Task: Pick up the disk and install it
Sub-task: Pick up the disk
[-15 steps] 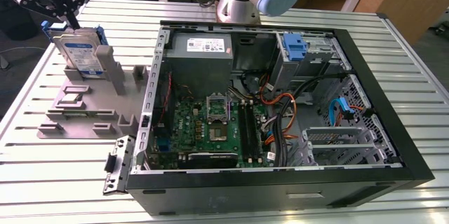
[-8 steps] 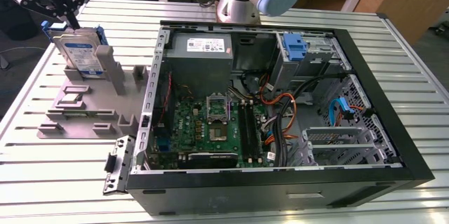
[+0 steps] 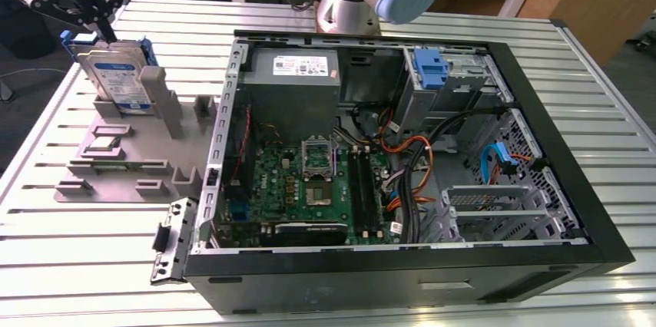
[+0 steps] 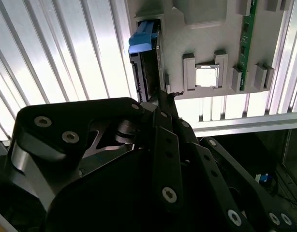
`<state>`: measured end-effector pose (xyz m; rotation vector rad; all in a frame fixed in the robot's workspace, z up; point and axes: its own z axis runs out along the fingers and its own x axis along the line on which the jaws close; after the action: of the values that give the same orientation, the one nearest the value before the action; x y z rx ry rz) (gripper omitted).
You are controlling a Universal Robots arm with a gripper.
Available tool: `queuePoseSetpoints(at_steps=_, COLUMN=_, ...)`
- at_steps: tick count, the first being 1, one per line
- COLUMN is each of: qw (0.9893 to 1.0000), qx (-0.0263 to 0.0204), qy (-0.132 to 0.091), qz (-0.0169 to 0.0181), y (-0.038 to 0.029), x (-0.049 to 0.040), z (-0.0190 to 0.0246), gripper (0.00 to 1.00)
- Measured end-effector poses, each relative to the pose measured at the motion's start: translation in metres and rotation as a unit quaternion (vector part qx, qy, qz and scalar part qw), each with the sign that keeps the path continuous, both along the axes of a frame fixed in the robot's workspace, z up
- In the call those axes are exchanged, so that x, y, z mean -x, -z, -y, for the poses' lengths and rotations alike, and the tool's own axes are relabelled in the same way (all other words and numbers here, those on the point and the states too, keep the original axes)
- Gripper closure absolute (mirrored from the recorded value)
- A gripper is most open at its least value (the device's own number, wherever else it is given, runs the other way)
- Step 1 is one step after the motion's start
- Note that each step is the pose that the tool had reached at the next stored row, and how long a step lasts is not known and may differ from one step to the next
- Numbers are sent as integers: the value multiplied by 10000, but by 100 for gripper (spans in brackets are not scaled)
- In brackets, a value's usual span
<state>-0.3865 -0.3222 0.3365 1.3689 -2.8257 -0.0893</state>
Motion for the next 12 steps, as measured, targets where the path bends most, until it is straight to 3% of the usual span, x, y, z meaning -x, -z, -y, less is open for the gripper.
queuePoseSetpoints(at_steps=12, qw=9998, qx=0, qy=-204, qz=0, y=0, x=0, z=-2, gripper=89)
